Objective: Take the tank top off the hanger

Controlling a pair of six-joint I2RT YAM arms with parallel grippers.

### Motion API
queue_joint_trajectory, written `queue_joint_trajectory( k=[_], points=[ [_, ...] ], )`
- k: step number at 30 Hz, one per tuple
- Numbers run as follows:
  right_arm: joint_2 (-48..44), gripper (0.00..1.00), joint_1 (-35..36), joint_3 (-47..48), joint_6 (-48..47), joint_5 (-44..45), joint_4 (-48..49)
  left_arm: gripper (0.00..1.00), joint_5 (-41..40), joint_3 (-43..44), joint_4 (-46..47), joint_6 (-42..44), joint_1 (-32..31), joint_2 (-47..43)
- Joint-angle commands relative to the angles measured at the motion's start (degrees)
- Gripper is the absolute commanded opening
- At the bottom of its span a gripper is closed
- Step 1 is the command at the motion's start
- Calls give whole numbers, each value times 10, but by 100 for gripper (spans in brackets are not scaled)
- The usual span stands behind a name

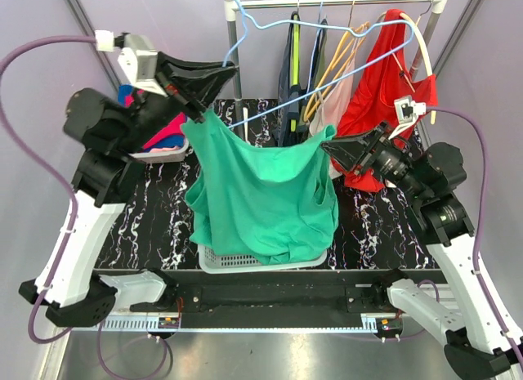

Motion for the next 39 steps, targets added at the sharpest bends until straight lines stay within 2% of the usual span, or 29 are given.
queue_joint_trajectory(
  k=[1, 4, 7, 9, 11, 13, 14, 15, 17, 24, 32, 35, 36, 39],
  points=[
    [-24, 57, 6, 17, -25, -43, 45, 0, -19, 13, 34, 8, -17, 19],
    [-16, 74, 20, 10, -47, -40, 41, 0, -22, 23, 34, 13, -36, 39],
    [-7, 83, 69, 8, -95, -7, 41, 0, -30, 42, 32, 21, -62, 60],
    [6, 84, 105, 15, -119, 29, 40, 0, -32, 63, 32, 24, -70, 77],
    [35, 85, 180, 35, -172, 67, 28, 0, -32, 79, 31, 29, -79, 92],
    [61, 86, 246, 54, -243, 149, 3, 0, -33, 101, 30, 30, -82, 105],
    [90, 86, 308, 73, -266, 184, -5, 0, -34, 106, 27, 32, -82, 107],
    [104, 87, 330, 82, -286, 245, -16, 0, -36, 109, 26, 34, -82, 108],
    [128, 88, 361, 91, -319, 276, -10, 0, -37, 108, 22, 40, -82, 104],
    [152, 88, 365, 69, -350, 335, 74, 0, -34, 75, 20, 38, -82, 71],
    [252, 81, 446, 101, -423, 422, 135, 0, -36, 69, 18, 36, -82, 63],
    [288, 65, 488, 113, -435, 442, 153, 0, -41, 63, 17, 41, -82, 59],
    [302, 56, 501, 116, -435, 445, 158, 0, -42, 60, 17, 43, -82, 57],
    [329, 46, 517, 127, -430, 442, 168, 0, -46, 50, 15, 49, -82, 53]
  ],
)
